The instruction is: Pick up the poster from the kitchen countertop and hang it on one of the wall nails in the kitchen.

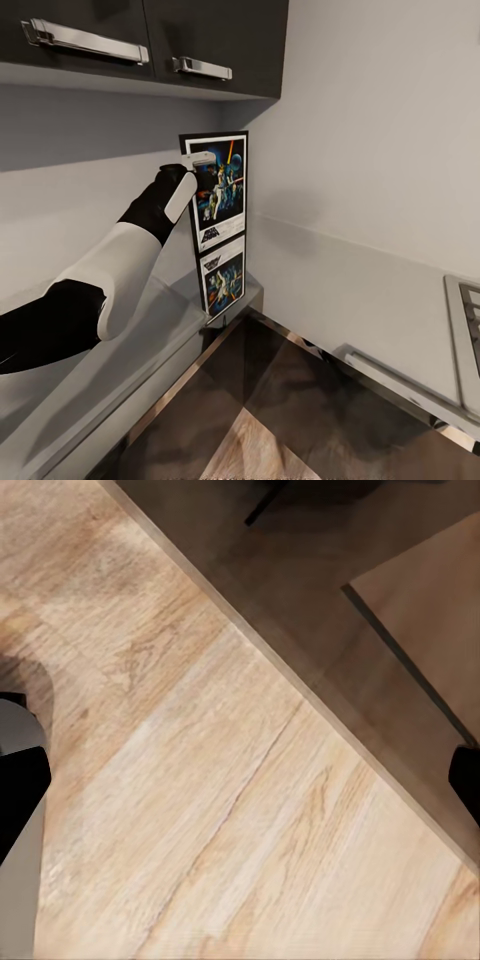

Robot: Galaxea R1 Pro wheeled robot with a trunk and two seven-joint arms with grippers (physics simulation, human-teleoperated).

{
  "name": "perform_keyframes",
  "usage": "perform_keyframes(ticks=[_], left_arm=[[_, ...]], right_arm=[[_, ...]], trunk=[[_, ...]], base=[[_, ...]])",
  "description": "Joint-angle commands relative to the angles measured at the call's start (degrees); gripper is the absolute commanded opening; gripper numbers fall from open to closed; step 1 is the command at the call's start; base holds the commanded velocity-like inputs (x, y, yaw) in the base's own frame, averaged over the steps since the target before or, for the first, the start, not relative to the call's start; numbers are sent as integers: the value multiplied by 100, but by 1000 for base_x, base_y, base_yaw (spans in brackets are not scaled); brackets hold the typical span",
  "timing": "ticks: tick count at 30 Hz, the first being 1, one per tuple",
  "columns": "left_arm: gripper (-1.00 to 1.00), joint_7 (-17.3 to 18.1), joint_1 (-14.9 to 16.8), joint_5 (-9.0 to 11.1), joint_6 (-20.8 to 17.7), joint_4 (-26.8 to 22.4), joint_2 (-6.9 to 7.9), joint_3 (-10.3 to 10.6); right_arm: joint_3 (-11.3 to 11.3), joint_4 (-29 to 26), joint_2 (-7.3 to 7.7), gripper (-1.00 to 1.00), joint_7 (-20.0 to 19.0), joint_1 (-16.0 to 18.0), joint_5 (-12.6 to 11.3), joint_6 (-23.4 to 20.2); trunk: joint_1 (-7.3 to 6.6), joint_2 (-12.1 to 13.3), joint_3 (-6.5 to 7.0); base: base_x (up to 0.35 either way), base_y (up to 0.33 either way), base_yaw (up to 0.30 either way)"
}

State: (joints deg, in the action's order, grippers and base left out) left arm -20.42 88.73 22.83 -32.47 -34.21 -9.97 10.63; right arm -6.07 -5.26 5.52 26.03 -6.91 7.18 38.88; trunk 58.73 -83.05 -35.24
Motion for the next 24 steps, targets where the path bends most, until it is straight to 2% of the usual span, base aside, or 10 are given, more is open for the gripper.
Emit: perform_keyframes(ticks=[1, 8, 15, 24], left_arm=[[100, -55, 4, 58, -11, -9, 4, 28], [100, -67, 4, 53, -6, -15, 4, 35], [100, -475, 4, 54, 0, -13, 4, 33], [100, -581, 4, 59, 3, -8, 4, 31]], right_arm=[[-43, -10, 2, 100, 60, -3, 29, -21], [-42, -10, 2, 100, 60, -3, 29, -21], [-43, -10, 2, 100, 60, -3, 29, -21], [-43, -10, 2, 100, 60, -3, 29, -21]], trunk=[[0, -3, -14], [0, -3, -79], [0, -3, -143], [0, -3, -215]], base=[[0, 0, 0], [0, 0, 0], [0, 0, 0], [0, 0, 0]])
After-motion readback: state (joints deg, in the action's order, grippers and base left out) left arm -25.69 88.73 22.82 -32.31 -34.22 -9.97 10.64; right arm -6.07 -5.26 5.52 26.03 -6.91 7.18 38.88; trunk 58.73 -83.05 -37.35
